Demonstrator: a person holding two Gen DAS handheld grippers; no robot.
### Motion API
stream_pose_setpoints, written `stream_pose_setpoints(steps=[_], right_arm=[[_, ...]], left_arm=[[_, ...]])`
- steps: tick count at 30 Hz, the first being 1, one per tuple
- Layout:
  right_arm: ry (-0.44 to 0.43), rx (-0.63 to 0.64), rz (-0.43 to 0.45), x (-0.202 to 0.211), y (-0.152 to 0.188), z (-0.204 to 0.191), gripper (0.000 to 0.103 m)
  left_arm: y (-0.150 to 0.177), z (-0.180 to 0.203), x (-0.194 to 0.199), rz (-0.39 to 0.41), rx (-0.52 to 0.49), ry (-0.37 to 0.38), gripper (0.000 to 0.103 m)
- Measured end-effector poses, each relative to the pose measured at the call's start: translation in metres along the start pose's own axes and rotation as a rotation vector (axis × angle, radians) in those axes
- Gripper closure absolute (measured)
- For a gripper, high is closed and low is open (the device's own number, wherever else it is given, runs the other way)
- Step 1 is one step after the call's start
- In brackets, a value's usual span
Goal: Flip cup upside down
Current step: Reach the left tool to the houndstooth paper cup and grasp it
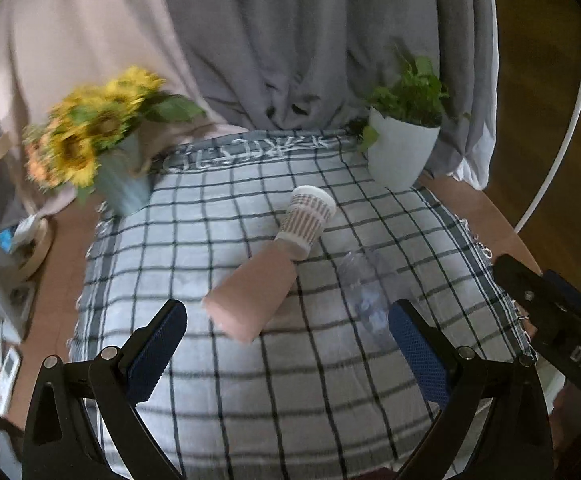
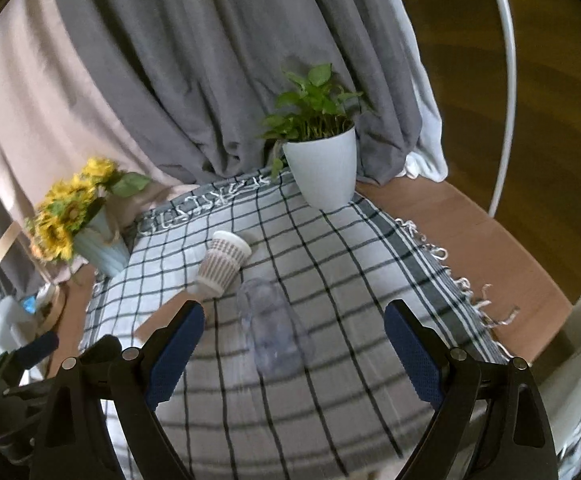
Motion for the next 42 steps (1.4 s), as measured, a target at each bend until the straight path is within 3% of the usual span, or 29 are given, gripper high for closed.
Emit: stream_pose_setpoints(steps=[5, 11, 17, 26, 32, 35, 39, 42], right_arm=[[0.018, -0.053, -0.066, -0.050, -0.014, 0.003, 0.011], [0.070, -0.164, -0.120, -0.091, -0.022, 0.017, 0.011], [0.148, -0.261, -0.148, -0.120, -0.026, 0.028, 0.011], [0.215, -0.330, -0.199, -0.153, -0.027, 0.031, 0.011], [0.242, -0.363, -0.226, -0.166, -0.028, 0.035, 0.011], [0.254, -0.369, -0.235, -0.171, -0.029, 0.037, 0.011], [0.264, -0.373, -0.244, -0.176, -0.028, 0.040, 0.011], [0.268, -0.371, -0.246, -0.178, -0.028, 0.041, 0.011]], left_arm=[[-0.029, 0.005, -0.038, -0.032, -0.083, 0.000, 0.000], [-0.056, 0.009, -0.096, -0.128, -0.142, 0.101, 0.000], [-0.068, 0.014, -0.156, -0.255, -0.182, 0.185, 0.005], [-0.071, 0.019, -0.220, -0.401, -0.199, 0.243, 0.010], [-0.064, 0.021, -0.247, -0.484, -0.206, 0.257, 0.022], [-0.062, 0.023, -0.257, -0.500, -0.207, 0.257, 0.024], [-0.059, 0.026, -0.265, -0.522, -0.205, 0.260, 0.040], [-0.058, 0.027, -0.268, -0.523, -0.200, 0.262, 0.041]])
Point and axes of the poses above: each gripper's, at about its wrist camera, not at the fingertips, and x roughly against the way its jaws point, z to its right, y to its underside, the point moved 7 cm from there along -x, roughly the way its jaws point, and after that the axes turned 1 degree about -x, right-handed, at the moved point
